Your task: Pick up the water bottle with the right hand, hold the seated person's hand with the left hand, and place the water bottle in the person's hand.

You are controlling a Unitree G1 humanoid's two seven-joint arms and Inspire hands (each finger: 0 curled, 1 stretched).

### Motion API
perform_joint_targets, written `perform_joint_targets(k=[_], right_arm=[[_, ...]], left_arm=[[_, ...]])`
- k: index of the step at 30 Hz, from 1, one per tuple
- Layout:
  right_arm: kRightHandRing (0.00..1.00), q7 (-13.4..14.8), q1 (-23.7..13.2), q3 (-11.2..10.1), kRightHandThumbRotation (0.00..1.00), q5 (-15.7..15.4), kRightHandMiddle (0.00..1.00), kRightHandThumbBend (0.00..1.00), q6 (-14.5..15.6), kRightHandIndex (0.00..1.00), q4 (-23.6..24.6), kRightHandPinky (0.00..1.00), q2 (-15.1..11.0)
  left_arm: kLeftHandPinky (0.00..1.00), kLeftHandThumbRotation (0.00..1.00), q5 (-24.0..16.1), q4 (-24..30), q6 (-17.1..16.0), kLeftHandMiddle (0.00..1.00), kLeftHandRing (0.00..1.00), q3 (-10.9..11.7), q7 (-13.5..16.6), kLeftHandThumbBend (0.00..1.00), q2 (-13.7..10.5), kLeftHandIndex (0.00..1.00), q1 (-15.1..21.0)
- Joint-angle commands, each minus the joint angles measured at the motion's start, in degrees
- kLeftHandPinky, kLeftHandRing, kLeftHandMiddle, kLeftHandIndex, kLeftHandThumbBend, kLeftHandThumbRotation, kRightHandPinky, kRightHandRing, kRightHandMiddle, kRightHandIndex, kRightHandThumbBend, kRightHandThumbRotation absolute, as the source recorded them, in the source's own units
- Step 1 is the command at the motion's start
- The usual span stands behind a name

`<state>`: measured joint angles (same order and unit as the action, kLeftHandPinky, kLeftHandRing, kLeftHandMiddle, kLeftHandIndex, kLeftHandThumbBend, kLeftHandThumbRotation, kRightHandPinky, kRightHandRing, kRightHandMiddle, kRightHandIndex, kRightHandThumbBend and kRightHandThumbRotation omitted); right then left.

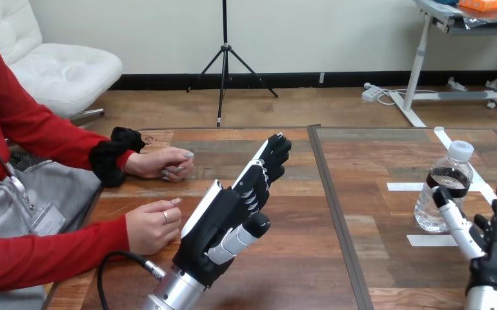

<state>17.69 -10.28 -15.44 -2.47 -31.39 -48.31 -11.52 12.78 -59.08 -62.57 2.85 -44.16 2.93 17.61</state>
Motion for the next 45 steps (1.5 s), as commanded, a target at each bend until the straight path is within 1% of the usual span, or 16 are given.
perform_joint_targets(k=[1,11,17,23,29,38,45], right_arm=[[1.00,-0.27,-5.98,0.80,0.57,-0.47,1.00,1.00,-0.20,1.00,-1.21,0.93,-1.60],[1.00,-0.93,-7.63,0.99,0.56,0.00,1.00,1.00,-0.22,1.00,-3.52,0.93,-1.76],[1.00,-0.28,-8.70,1.75,0.57,-1.11,1.00,1.00,0.27,1.00,-5.16,0.93,-2.42],[1.00,0.15,-9.85,2.13,0.58,-1.65,1.00,1.00,0.06,1.00,-7.42,0.92,-3.00],[1.00,-0.53,-10.99,2.12,0.58,-1.17,1.00,1.00,0.17,1.00,-9.31,0.92,-3.41],[1.00,-1.34,-12.57,2.48,0.58,-0.88,1.00,1.00,0.10,1.00,-12.18,0.92,-4.42],[1.00,-1.29,-13.90,2.87,0.58,-1.16,1.00,1.00,0.70,1.00,-13.85,0.92,-5.17]], left_arm=[[1.00,0.85,0.32,0.18,-1.47,1.00,1.00,-0.05,-0.10,1.00,0.47,1.00,3.27],[1.00,0.85,0.02,0.25,-1.49,1.00,1.00,-0.10,0.45,1.00,0.51,1.00,3.18],[1.00,0.85,-0.09,0.30,-1.49,1.00,1.00,-0.13,0.73,1.00,0.61,1.00,3.14],[1.00,0.85,0.00,0.29,-1.62,1.00,1.00,-0.15,0.72,1.00,0.74,1.00,3.13],[1.00,0.85,0.18,0.38,-1.38,1.00,1.00,-0.18,0.55,1.00,0.88,1.00,3.11],[1.00,0.85,-0.22,0.31,-2.05,1.00,1.00,-0.20,1.01,1.00,0.94,1.00,3.12],[1.00,0.85,0.31,0.27,-1.74,1.00,1.00,-0.15,0.60,1.00,1.04,1.00,3.11]])
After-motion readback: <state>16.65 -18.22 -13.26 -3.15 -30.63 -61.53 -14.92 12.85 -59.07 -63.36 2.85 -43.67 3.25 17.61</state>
